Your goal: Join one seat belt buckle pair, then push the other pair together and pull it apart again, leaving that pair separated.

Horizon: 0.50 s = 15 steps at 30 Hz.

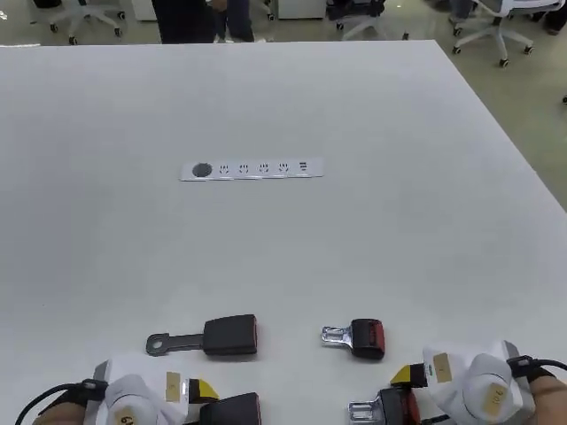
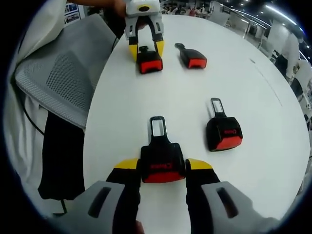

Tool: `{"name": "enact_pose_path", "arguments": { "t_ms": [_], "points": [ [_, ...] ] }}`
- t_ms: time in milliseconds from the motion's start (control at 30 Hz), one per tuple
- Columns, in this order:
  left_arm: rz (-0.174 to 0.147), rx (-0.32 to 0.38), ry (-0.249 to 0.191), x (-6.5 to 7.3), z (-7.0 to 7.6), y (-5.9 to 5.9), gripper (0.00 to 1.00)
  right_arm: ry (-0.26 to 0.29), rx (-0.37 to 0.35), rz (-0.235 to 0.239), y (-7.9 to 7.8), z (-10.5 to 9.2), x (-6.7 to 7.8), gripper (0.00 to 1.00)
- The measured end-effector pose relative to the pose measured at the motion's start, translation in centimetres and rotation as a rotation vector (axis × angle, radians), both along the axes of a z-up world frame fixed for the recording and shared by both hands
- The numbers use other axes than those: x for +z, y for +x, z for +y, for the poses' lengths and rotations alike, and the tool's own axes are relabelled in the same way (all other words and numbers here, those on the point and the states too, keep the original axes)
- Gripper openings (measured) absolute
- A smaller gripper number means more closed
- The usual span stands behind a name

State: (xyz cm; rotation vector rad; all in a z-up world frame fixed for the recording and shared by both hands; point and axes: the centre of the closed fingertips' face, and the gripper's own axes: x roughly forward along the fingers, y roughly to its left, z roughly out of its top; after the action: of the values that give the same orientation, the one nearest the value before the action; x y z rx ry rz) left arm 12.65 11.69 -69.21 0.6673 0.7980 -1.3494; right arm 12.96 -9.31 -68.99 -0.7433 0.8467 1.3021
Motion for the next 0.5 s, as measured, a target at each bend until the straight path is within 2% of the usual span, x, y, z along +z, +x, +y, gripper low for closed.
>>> {"name": "enact_pose_path", "arguments": {
  "t_ms": [133, 200, 500],
  "points": [
    [-0.001, -0.011, 0.006, 0.08, -0.12, -0.18, 0.33, 0.006, 0.029, -0.01, -0.1, 0.14, 0.13, 0.35],
    [-0.014, -0.033, 0.017, 0.13, -0.21, -0.27, 0.33, 0.008, 0.029, -0.009, -0.14, 0.17, 0.19, 0.35],
    [-0.013, -0.062, 0.056, 0.14, -0.32, -0.31, 0.32, 0.018, 0.03, -0.007, -0.04, 0.13, 0.13, 0.34]
  ]
}}
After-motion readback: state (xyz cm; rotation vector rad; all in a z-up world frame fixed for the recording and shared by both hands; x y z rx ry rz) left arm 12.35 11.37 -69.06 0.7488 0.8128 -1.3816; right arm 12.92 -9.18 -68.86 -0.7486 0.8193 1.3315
